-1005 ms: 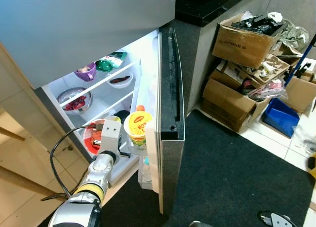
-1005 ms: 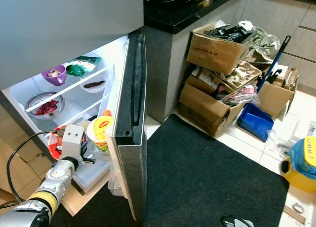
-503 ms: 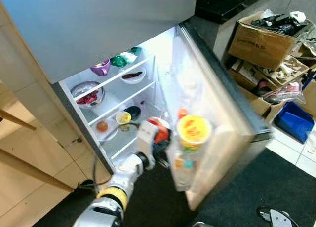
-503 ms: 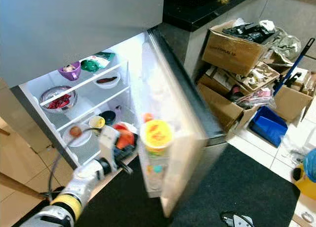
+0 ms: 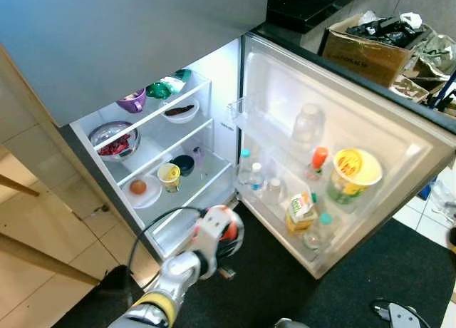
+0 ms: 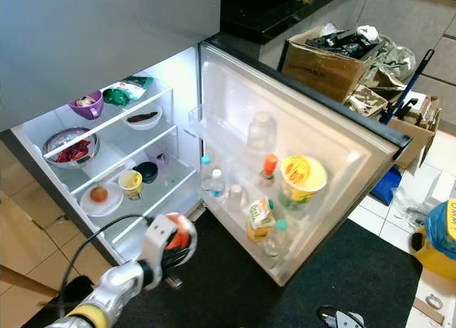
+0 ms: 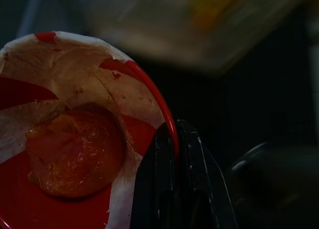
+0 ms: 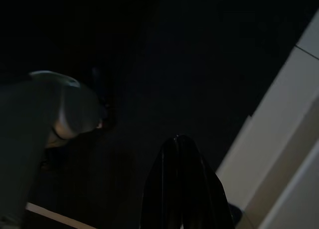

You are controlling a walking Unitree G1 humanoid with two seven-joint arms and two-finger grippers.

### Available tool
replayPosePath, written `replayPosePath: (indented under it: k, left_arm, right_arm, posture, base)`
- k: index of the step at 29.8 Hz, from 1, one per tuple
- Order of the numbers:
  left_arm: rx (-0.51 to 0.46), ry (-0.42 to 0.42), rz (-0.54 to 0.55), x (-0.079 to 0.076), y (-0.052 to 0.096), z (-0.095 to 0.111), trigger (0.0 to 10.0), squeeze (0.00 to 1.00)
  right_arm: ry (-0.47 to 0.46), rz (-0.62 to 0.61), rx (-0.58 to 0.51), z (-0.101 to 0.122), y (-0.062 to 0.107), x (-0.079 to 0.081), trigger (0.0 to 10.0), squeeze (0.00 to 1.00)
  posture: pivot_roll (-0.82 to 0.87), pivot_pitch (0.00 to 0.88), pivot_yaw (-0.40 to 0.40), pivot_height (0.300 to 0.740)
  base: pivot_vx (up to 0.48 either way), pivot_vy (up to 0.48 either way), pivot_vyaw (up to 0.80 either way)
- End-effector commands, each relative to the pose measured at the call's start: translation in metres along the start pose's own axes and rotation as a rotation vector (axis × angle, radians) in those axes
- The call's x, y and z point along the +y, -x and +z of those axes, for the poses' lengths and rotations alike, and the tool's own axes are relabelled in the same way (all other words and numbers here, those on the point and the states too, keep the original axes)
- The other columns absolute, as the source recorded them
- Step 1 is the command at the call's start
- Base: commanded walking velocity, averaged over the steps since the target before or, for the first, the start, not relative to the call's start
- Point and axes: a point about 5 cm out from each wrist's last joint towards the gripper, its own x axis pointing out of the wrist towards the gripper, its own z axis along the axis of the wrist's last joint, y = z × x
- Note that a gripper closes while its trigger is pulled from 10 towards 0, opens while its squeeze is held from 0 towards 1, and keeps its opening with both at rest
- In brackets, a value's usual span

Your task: Restocking fridge

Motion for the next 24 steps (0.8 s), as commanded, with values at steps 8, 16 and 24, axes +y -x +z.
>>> replayPosePath:
  k: [8, 16, 24]
  left_arm:
    - [0.255, 0.034, 0.276, 0.021, 0.037, -0.065, 10.0, 0.0]
    - [0.433, 0.145, 0.371, 0.011, 0.069, -0.116, 10.0, 0.0]
    - [0.456, 0.215, 0.361, -0.004, 0.072, -0.128, 10.0, 0.0]
  right_arm:
    - [0.093, 0.04, -0.02, 0.005, -0.001, 0.005, 10.0, 0.0]
    - [0.135, 0.061, -0.032, 0.016, -0.004, 0.011, 10.0, 0.0]
    - [0.195, 0.079, -0.022, 0.019, -0.005, 0.017, 10.0, 0.0]
  posture:
    - [-0.03, 0.044, 0.006, 0.74]
    - [-0.03, 0.0, 0.002, 0.74]
    - [-0.02, 0.0, 0.004, 0.74]
  base:
    - [0.0, 0.0, 0.56]
    - [0.0, 0.0, 0.75]
    - [0.0, 0.0, 0.75]
